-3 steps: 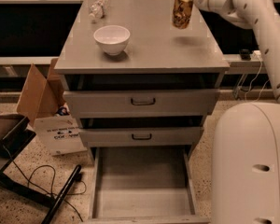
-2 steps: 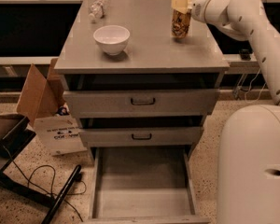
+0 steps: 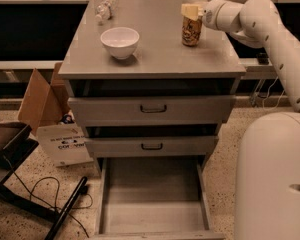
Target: Pick orange can from bottom drawer and place on counter
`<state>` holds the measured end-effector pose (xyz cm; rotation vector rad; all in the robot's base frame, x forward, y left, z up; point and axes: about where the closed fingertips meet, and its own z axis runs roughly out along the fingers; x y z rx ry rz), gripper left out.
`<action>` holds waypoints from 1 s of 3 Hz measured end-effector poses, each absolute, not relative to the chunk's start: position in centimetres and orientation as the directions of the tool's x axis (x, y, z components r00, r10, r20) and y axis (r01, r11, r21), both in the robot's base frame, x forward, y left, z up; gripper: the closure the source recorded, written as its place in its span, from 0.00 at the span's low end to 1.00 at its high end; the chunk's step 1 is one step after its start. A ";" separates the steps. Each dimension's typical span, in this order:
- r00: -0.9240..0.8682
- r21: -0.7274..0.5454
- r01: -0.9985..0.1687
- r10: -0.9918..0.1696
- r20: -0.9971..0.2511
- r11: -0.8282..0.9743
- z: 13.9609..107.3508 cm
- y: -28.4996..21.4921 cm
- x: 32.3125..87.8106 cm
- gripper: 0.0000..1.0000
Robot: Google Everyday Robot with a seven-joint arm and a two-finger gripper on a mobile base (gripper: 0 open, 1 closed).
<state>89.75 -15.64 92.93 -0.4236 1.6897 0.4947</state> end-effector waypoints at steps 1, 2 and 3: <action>-0.170 0.088 -0.536 -0.005 -0.985 0.840 92.9 -15.6 89.7 0.61; -0.170 0.088 -0.536 -0.005 -0.985 0.840 92.9 -15.6 89.7 0.30; -0.170 0.088 -0.536 -0.005 -0.985 0.840 92.9 -15.6 89.7 0.06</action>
Offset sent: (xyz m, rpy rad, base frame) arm 0.0000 0.0000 0.0000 0.0000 0.0000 0.0000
